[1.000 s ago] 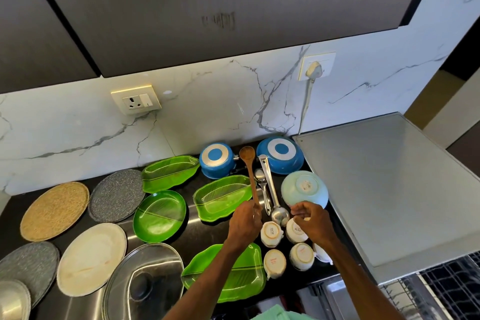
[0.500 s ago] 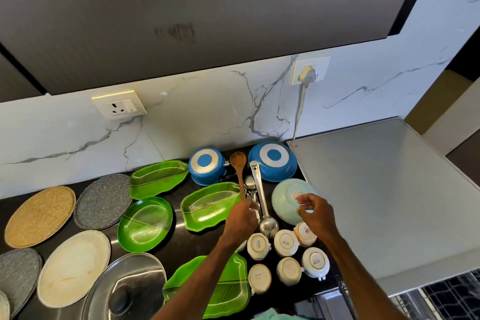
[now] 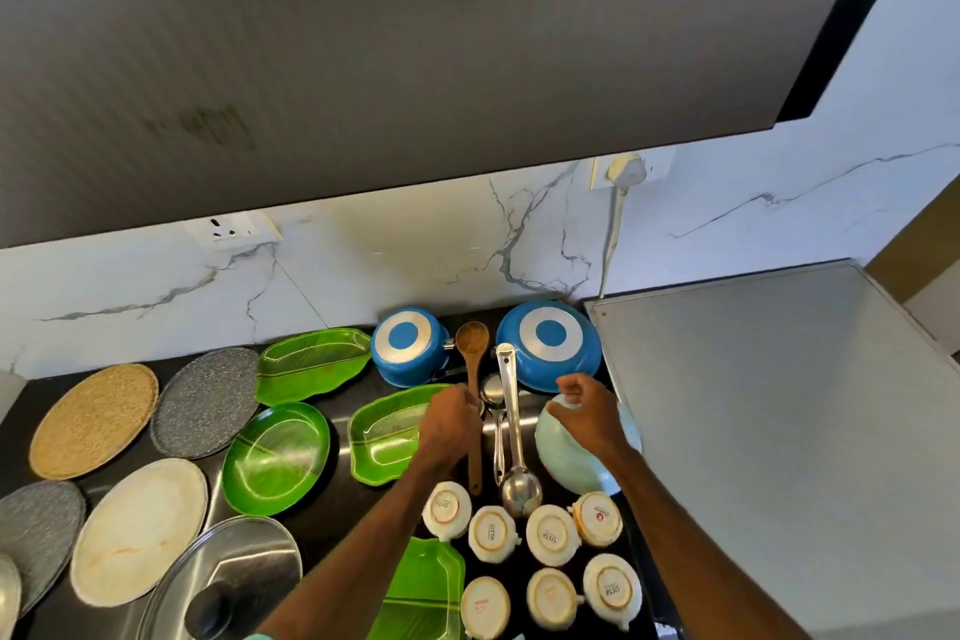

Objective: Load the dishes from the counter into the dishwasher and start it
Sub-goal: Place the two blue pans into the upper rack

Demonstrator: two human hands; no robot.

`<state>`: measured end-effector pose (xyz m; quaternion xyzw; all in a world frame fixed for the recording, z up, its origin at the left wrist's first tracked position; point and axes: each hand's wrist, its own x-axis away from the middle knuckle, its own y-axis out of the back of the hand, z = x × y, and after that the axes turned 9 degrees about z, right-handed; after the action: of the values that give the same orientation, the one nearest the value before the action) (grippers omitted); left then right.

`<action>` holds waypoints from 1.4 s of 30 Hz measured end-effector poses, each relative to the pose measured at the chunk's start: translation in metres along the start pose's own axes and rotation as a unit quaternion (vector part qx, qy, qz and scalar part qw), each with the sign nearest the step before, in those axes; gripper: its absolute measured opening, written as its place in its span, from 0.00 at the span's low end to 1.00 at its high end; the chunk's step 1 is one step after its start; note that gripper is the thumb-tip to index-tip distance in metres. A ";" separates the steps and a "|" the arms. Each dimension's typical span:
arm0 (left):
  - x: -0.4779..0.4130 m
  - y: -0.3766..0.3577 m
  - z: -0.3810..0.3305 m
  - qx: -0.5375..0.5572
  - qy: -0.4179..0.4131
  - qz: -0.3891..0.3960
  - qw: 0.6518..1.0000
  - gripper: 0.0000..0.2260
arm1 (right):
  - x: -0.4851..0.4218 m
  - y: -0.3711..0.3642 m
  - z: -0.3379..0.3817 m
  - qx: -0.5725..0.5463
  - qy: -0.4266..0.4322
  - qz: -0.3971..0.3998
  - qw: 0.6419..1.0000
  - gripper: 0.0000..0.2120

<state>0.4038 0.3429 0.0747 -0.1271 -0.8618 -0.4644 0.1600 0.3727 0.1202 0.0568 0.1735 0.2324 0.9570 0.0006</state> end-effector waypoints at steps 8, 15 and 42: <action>-0.028 0.012 0.019 -0.041 0.003 0.031 0.999 0.10 | -0.049 -0.057 0.031 0.092 -0.027 0.113 0.989 0.15; -0.035 -0.016 0.007 -0.072 -0.018 0.040 0.996 0.11 | -0.041 -0.071 0.019 0.139 -0.015 0.139 0.980 0.17; 0.002 0.025 0.055 -0.278 -0.092 0.048 0.955 0.06 | -0.039 -0.071 0.004 0.037 -0.062 0.010 0.997 0.09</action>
<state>0.4023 0.4025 0.0663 -0.2498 -0.7023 -0.6638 0.0606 0.4054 0.1826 0.0156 0.2351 0.2654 0.9350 -0.0010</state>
